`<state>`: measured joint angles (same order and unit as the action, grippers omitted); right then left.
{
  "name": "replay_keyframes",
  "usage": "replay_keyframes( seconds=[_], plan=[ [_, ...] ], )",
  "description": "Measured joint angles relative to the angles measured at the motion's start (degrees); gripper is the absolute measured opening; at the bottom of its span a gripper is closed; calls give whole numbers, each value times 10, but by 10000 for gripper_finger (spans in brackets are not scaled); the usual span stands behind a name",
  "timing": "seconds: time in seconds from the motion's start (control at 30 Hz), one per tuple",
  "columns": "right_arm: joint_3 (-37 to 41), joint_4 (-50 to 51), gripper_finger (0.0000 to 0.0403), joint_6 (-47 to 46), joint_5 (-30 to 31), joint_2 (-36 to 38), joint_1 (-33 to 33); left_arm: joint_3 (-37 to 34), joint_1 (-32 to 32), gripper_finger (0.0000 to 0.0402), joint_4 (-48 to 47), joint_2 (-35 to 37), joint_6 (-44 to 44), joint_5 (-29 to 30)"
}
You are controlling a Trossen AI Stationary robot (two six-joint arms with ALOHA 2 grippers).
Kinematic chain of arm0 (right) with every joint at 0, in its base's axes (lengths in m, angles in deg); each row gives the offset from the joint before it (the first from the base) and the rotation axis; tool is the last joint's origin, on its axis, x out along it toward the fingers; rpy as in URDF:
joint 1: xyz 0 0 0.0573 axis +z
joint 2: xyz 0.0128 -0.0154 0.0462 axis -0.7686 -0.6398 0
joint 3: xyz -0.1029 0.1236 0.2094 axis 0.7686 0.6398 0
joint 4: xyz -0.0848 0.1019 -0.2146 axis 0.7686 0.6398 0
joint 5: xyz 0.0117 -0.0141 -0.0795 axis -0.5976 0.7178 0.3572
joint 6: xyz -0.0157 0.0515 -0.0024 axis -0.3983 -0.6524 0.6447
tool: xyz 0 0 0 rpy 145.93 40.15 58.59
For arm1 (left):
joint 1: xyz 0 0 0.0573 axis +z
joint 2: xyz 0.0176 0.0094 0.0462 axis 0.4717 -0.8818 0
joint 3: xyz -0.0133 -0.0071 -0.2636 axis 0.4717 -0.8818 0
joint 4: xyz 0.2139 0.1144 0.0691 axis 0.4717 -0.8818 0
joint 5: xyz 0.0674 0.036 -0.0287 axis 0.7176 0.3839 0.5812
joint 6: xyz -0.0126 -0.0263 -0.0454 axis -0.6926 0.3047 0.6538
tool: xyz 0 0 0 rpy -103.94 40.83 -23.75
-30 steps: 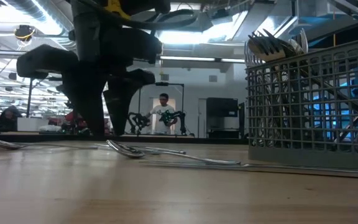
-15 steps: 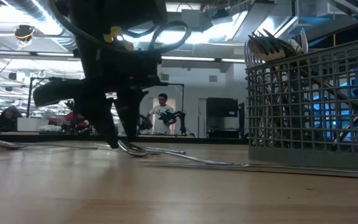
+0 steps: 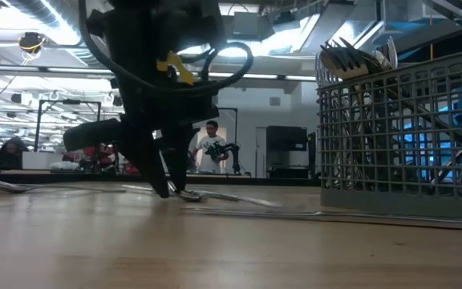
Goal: Sort silverware
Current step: Put the silver spoon into the gray silverware basket
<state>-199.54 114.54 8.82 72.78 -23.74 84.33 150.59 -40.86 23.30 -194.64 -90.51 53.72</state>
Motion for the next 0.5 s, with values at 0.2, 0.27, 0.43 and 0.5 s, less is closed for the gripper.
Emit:
replay_keyframes(
  seconds=[0.2,0.27,0.43,0.5],
  plan=[
    [0,0,67,0,-3,0,0,0,5,54,2,-1,-29,-2],
    [0,0,67,0,-3,0,0,0,5,35,4,-1,-29,-2],
    [0,0,67,0,-3,0,0,1,4,5,18,3,5,0],
    [0,0,67,0,-3,0,0,1,4,5,16,7,33,-3]
  ],
)
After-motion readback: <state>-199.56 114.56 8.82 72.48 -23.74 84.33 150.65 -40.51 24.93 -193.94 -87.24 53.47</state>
